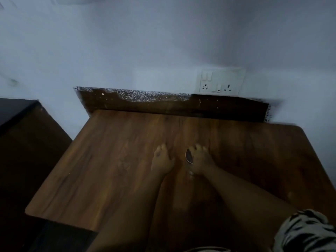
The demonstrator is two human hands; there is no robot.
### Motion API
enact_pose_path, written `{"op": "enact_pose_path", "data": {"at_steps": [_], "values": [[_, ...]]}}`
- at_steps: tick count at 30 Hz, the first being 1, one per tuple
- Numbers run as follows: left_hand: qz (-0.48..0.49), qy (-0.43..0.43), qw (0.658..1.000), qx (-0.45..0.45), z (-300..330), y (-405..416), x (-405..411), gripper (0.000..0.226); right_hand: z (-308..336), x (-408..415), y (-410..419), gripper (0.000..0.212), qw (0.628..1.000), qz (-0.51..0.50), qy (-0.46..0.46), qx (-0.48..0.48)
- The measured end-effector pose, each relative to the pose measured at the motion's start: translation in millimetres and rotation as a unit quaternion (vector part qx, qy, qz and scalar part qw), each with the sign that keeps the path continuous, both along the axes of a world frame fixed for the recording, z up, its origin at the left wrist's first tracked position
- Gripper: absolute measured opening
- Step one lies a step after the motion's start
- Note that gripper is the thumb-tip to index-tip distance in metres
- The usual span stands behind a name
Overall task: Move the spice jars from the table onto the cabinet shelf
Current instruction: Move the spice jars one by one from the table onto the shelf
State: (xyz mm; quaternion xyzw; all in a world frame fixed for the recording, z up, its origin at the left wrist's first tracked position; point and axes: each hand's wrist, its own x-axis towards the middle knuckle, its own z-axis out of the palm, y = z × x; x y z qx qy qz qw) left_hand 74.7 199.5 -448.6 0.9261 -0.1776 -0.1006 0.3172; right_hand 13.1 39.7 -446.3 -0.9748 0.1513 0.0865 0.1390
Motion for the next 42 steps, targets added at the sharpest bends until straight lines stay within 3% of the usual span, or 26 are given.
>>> {"op": "enact_pose_path", "data": {"at_steps": [4,7,10,12,15,17,19,22,24,25,27,29,30,34,36,38,40,42], "values": [[-0.065,-0.005,0.998,-0.019,-20,10,5,0.091,13,17,-7,0.072,0.993,-0.089,-0.053,0.062],[-0.096,-0.002,0.991,-0.096,-14,-1,0,0.113,45,36,-10,0.071,0.972,-0.172,-0.095,0.131],[-0.086,-0.084,0.978,-0.172,10,-18,7,0.098,82,45,-13,0.073,0.963,-0.179,-0.111,0.170],[-0.097,-0.093,0.969,-0.209,30,-20,20,0.086,103,45,-18,0.074,0.969,-0.161,-0.107,0.154],[-0.146,0.072,0.943,-0.290,55,-14,42,0.074,127,42,-24,0.072,0.960,-0.141,-0.083,0.226],[-0.160,0.238,0.889,-0.358,65,-13,53,0.067,138,39,-27,0.060,0.912,-0.157,-0.096,0.368],[-0.157,0.306,0.857,-0.383,77,-17,51,0.076,143,39,-27,0.053,0.873,-0.187,-0.135,0.430],[-0.186,0.154,0.920,-0.307,91,-30,35,0.111,149,43,-23,0.058,0.890,-0.254,-0.202,0.321],[-0.223,0.069,0.930,-0.285,95,-36,29,0.108,156,45,-21,0.061,0.890,-0.269,-0.219,0.296],[-0.228,0.068,0.927,-0.290,99,-35,31,0.103,159,45,-22,0.064,0.887,-0.254,-0.217,0.319],[-0.215,0.174,0.899,-0.341,112,-28,38,0.097,168,42,-25,0.065,0.867,-0.224,-0.198,0.399],[-0.225,0.309,0.833,-0.399,121,-23,45,0.099,173,40,-28,0.064,0.842,-0.213,-0.196,0.455],[-0.241,0.329,0.820,-0.402,124,-22,46,0.100,174,39,-29,0.064,0.835,-0.217,-0.204,0.463],[-0.248,0.305,0.821,-0.414,134,-27,38,0.103,181,42,-22,0.068,0.812,-0.222,-0.238,0.485],[-0.230,0.327,0.794,-0.459,135,-27,35,0.103,184,40,-18,0.069,0.780,-0.218,-0.239,0.535],[-0.223,0.358,0.752,-0.507,138,-28,34,0.098,185,36,-14,0.058,0.722,-0.220,-0.254,0.605],[-0.217,0.382,0.717,-0.542,143,-31,32,0.095,183,31,-14,0.047,0.673,-0.189,-0.280,0.658],[-0.207,0.391,0.692,-0.570,150,-34,30,0.092,181,24,-14,0.050,0.642,-0.139,-0.294,0.694]]}}
